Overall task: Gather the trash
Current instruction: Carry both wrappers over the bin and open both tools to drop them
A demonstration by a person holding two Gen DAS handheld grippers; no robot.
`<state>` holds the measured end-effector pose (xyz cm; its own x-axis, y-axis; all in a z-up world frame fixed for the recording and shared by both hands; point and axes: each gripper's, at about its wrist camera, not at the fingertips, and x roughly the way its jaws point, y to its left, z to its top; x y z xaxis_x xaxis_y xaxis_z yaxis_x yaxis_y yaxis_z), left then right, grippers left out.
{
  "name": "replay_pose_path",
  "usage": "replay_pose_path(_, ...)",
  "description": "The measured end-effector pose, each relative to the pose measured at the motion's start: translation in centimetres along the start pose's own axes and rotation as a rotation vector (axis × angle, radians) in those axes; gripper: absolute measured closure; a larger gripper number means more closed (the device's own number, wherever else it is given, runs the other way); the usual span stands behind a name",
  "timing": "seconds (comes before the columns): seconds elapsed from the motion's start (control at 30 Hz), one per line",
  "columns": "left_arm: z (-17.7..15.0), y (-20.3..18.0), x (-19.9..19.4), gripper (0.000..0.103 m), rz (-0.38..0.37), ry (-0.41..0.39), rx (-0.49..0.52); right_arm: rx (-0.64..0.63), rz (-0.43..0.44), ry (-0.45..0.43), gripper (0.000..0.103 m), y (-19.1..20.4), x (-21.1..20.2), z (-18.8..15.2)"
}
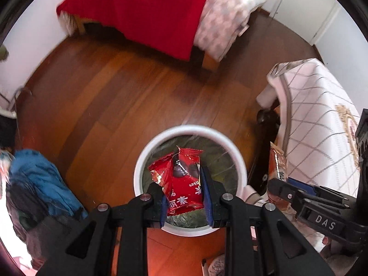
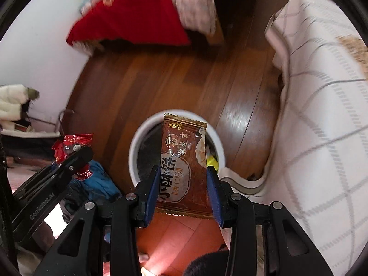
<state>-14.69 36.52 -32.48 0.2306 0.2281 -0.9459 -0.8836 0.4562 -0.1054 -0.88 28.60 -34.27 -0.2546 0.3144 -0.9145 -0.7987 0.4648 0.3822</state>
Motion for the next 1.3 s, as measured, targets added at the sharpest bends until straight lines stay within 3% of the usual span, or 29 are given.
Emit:
replay_pose_path(0.2,-0.4,1.9,4.0,0.079,-0.085,0.105,-0.085,0.035,-0.003,0.094,0.061,-0.4,6.0,1.1)
replay_pose_path(0.37,-0.5,2.8,4.7,0.077,-0.108,0.13,-0.137,0.051,-0.007,0.132,0.061,-1.1,8.6,2.1)
replay_pose_path(0.4,-0.5,3.0,4.7,0.07,-0.107,0.134,-0.143,0.049,-0.011,0.136,0.061,-1.2,8.9,2.3)
replay_pose_path(0.47,-0.4,3.2,4.4,0.043,-0.09,0.133,-0.148,0.048,-0.013,0.137,0.058,-1.2,9.2,2.7)
replay_pose_path(0.5,-0.4,3.5,4.2,0.019,-0.091,0.126,-0.155,0.048,-0.013,0.138,0.051,-1.2,9.2,2.7)
replay_pose_path(0.53,-0.4,3.7,3.8,0.009,-0.095,0.116,-0.162,0.046,-0.011,0.141,0.047,-1.2,9.2,2.6)
replay_pose_path(0.77,-0.6,5.4,1.3,0.002,0.002,0.067,-0.177,-0.017,-0.029,0.118,0.026,0.2,6.7,2.1)
replay_pose_path(0.9,-1.0,6.1,-0.6,0.002,0.046,0.029,-0.176,-0.052,-0.057,0.083,0.001,0.7,4.6,1.6)
replay_pose_path(1.3,-2.3,4.6,-6.9,0.002,0.125,-0.057,-0.099,-0.188,-0.214,-0.023,0.0,3.1,-2.7,-0.8)
